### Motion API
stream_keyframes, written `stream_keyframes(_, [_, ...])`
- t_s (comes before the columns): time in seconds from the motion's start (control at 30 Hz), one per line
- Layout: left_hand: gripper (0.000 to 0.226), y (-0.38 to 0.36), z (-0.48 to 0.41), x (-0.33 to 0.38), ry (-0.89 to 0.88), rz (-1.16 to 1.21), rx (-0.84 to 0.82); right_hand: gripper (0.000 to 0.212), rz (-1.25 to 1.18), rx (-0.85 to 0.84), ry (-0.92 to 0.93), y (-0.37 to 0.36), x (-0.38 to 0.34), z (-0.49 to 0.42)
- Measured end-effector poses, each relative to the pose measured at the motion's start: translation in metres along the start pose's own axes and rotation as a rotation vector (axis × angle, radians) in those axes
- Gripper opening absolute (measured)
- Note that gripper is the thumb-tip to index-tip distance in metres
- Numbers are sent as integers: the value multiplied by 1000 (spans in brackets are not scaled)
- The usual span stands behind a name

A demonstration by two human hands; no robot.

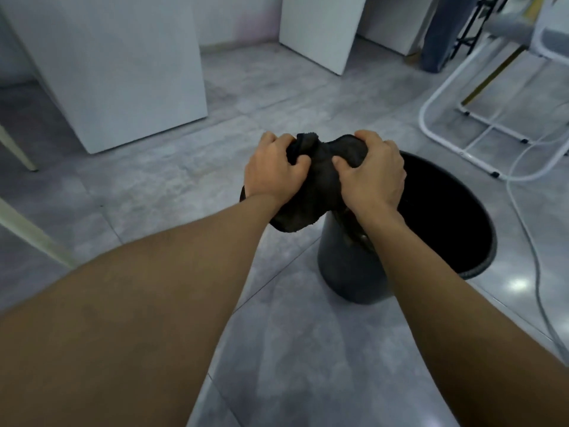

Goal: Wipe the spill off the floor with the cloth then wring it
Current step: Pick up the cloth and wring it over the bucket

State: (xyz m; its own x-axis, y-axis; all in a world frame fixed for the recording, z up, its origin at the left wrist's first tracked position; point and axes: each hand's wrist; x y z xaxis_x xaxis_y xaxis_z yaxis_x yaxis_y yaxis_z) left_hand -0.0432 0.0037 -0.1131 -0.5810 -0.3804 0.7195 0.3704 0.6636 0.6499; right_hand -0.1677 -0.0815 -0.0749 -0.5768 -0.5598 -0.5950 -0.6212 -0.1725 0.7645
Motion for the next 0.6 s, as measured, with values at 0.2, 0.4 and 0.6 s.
stream_keyframes(0.2, [69,-16,-3,8,80,-229,-132,58,-16,-184,-280,-3,28,-1])
stream_keyframes(0.4, [68,-21,3,0,252,-66,-359,50,-82,-269,-107,-16,16,5])
stream_keyframes(0.6, [29,-18,8,1,131,24,-468,78,-67,-557,-201,-36,4,11])
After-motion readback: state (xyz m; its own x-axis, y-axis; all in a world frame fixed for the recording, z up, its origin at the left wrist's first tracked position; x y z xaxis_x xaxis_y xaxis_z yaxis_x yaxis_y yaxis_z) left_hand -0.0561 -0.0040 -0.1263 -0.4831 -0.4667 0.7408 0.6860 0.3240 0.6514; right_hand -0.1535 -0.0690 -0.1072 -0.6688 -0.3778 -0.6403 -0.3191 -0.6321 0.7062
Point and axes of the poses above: each hand's wrist, its own z-axis away from the middle knuckle, its own y-axis out of the back of the hand, x = y × z, and after that the axes turned 10 degrees about -x, right-handed
